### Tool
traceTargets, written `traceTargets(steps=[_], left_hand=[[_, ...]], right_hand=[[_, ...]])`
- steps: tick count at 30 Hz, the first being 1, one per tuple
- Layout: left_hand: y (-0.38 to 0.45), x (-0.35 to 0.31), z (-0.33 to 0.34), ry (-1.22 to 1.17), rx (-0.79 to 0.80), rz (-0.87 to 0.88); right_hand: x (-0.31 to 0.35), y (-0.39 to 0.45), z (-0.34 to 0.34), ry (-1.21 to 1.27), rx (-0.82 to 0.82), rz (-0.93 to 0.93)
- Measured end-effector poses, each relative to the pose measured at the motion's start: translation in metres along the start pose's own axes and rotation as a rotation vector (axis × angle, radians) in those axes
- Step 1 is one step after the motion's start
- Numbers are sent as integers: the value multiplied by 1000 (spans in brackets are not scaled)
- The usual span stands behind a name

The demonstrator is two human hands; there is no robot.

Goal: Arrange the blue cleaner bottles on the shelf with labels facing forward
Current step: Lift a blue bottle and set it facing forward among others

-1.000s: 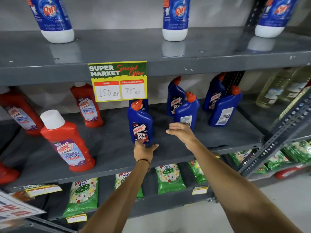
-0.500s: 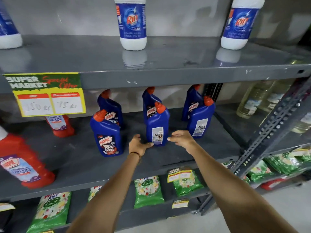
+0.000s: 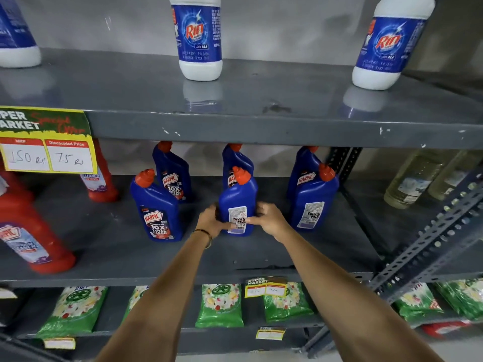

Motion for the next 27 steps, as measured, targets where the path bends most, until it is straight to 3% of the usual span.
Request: traceTargets(steps=[3,11,18,20,22,25,27], left_hand=[[-5,-4,-5,5,-3,48],[-17,-42,-9,166,-233,243],[-28,-59,4,346,-211,373],[-26,-53,6,266,-151,351],[-23,-45,5,28,-65,265],[-22,-32,9,-439,131,23],[-27,-24,16,-601,267,-119]], right_hand=[[8,-3,-1,-8,72,-11],[42,-22,-9,207,123,-136],[38,-20,-9,262,-4,-146],[36,-22,-11,269,-30,-145],[36,-24,-13,287,-26,-145],[37,-28,-17,334,40,-141],[37,-29,-17,391,136,-142]])
Point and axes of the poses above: each hand's wrist, its own y-axis towards the middle knuckle, its own z-axis out of the palm, x = y × z, the point moved 7 cm from there along y, towards the middle knuckle, and after that the axes turned 12 degrees about z, right-handed, at the moved point
